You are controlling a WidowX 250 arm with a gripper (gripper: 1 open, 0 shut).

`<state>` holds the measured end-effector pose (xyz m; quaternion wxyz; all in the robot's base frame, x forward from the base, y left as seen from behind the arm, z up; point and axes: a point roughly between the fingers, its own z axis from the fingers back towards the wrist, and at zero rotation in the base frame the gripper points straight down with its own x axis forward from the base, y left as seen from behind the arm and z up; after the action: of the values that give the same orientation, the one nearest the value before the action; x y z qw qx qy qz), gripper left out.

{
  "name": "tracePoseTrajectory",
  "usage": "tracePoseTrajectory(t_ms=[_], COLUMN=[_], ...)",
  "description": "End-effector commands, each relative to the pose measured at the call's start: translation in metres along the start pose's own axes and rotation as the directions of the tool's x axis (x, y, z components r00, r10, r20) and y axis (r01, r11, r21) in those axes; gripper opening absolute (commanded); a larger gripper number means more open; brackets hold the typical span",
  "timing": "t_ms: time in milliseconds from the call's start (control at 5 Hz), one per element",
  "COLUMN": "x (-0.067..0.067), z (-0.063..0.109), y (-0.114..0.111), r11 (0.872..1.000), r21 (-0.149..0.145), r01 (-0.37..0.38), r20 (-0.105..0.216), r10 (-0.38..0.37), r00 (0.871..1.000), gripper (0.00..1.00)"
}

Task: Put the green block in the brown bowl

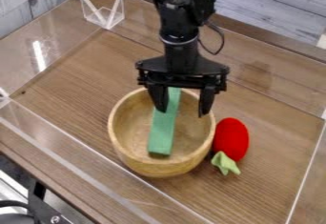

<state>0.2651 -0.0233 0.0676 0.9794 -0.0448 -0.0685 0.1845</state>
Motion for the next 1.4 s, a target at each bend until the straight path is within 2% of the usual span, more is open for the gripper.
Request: tracePoseTrajectory(t_ms=[0, 200, 400, 600, 800, 1000, 1200], x=[0.0099, 0.0108, 0.0111, 0.0112, 0.01, 0.0094, 0.0087], z=[0.0039, 0.0021, -0.0013, 0.0008, 0.0034, -0.0003, 0.0005], y=[-0.0053, -0.0061, -0.0063, -0.0081, -0.0106, -0.0102, -0.0115], r11=[1.0, 1.0, 1.0, 1.0, 1.0, 1.0, 1.0], r21=[-0.008, -0.003, 0.003, 0.002, 0.001, 0.005, 0.006], r01=[0.007, 0.005, 0.002, -0.001, -0.001, -0.004, -0.005], r20=[0.034, 0.033, 0.031, 0.035, 0.04, 0.038, 0.041], r10=[-0.007, -0.005, -0.002, 0.001, 0.001, 0.003, 0.005], r00=[0.999, 0.999, 1.0, 0.999, 0.999, 0.999, 0.999], gripper=[1.0, 1.0, 0.0, 1.0, 1.0, 0.0, 0.0])
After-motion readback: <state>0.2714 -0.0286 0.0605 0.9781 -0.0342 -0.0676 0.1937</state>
